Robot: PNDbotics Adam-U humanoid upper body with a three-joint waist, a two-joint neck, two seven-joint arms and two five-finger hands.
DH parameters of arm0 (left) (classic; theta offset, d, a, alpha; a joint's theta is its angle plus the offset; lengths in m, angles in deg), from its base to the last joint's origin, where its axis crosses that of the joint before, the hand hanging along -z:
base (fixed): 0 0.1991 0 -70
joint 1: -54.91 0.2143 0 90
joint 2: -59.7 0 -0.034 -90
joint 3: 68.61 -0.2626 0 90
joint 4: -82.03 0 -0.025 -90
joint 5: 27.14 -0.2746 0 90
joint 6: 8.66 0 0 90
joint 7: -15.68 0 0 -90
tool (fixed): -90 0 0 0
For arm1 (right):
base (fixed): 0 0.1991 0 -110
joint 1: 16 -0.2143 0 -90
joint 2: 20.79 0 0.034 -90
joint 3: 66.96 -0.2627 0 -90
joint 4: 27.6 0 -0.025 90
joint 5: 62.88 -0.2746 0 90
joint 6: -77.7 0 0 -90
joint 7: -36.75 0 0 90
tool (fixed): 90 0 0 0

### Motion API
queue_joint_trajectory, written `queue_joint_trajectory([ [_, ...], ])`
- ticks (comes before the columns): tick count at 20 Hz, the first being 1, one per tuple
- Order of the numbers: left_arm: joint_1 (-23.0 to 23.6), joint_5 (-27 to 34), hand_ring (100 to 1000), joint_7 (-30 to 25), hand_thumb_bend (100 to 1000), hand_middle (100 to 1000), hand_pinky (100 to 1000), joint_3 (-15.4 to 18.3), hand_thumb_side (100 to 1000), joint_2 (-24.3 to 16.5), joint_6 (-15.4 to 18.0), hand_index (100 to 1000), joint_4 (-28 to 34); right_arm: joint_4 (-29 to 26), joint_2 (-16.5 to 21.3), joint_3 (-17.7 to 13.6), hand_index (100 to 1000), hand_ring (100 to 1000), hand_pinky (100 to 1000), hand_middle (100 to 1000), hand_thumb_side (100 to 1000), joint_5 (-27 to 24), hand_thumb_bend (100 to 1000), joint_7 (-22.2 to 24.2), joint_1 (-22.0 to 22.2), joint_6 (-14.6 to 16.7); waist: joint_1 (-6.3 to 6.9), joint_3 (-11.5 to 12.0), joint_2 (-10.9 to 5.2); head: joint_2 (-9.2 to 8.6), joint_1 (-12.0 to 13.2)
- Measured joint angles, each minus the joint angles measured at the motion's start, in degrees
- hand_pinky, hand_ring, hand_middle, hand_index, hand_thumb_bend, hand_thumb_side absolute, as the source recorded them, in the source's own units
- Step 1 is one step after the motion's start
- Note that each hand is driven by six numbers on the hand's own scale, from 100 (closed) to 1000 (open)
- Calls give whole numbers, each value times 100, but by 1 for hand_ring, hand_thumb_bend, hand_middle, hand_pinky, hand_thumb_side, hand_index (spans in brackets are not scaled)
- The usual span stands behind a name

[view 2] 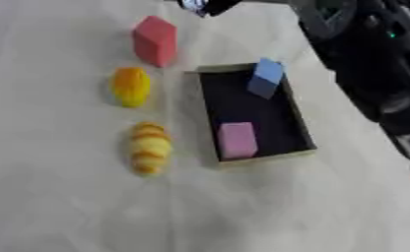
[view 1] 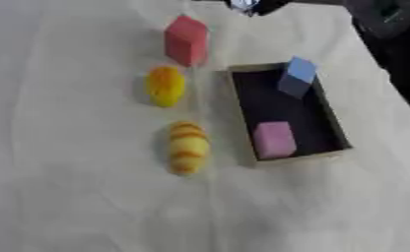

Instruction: Pick up objects on the table and place them in the box.

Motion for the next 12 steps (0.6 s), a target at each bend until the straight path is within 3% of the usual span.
queue_joint_trajectory([
  [2, -15, 9, 708, -1, 100, 664, 698, 0, 632, 0, 0, 797, 0, 101, -46, 29, 912, 935, 901, 893, 384, 113, 196, 97, 0, 83, 0, 2, 0, 9, -7],
  [10, -39, 31, 707, -3, 100, 664, 698, -1, 633, 0, 0, 797, 0, 390, -207, 56, 916, 946, 913, 905, 107, 312, 396, 322, -6, 386, -1, 20, 0, 26, -16],
  [12, -48, 31, 707, -5, 100, 664, 698, -1, 634, 0, 0, 797, 0, 452, -251, 53, 916, 949, 915, 907, 100, 347, 403, 323, -27, 433, -2, 51, 0, 26, -25],
])
